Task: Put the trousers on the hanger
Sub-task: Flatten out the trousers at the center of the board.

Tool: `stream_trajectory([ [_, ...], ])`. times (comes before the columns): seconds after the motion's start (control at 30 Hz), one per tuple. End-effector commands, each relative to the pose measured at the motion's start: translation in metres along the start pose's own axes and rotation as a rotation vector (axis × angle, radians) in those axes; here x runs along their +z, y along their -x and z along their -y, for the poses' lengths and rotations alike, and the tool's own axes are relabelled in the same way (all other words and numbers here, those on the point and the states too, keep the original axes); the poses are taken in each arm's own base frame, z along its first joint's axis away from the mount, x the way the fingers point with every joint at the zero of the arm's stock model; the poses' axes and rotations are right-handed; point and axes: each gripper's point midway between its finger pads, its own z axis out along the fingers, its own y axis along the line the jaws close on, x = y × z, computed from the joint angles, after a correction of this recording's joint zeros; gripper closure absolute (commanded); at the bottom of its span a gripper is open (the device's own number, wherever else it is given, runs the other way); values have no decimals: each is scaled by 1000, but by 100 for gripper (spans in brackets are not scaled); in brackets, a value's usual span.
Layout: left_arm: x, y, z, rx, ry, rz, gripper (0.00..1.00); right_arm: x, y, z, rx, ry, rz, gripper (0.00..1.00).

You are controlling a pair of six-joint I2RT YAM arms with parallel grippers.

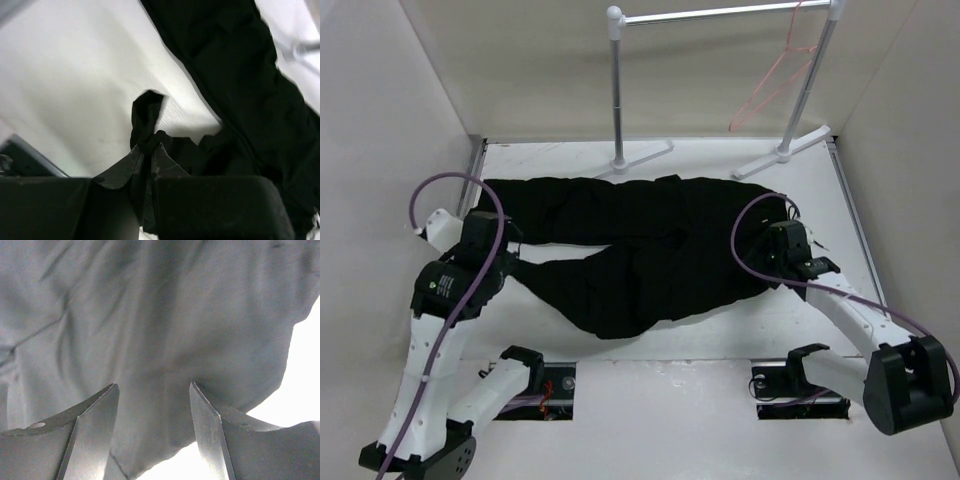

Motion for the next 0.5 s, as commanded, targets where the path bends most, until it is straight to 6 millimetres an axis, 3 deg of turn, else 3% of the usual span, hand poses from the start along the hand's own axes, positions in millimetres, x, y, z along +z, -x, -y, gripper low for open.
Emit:
stream_trajectory([
  [0.0, -25, 51, -42, 13, 156, 205, 99, 5, 9, 15, 57, -63, 27, 36],
  [0.07, -25, 74, -59, 28, 244, 351, 98, 5, 13, 16, 79, -63, 34, 37],
  [0.13, -8, 65, -66, 12, 241, 411, 97, 6, 17, 15, 92, -55, 43, 37],
  [0.23, 18, 47, -52, -64, 176, 347, 97, 4, 20, 13, 95, -43, 37, 37],
  [0.37, 28, 69, -39, -66, 250, 275, 98, 5, 19, 18, 89, -57, 30, 37],
  [0.47, 28, 77, -53, -72, 318, 274, 98, 4, 21, 24, 105, -59, 36, 37],
])
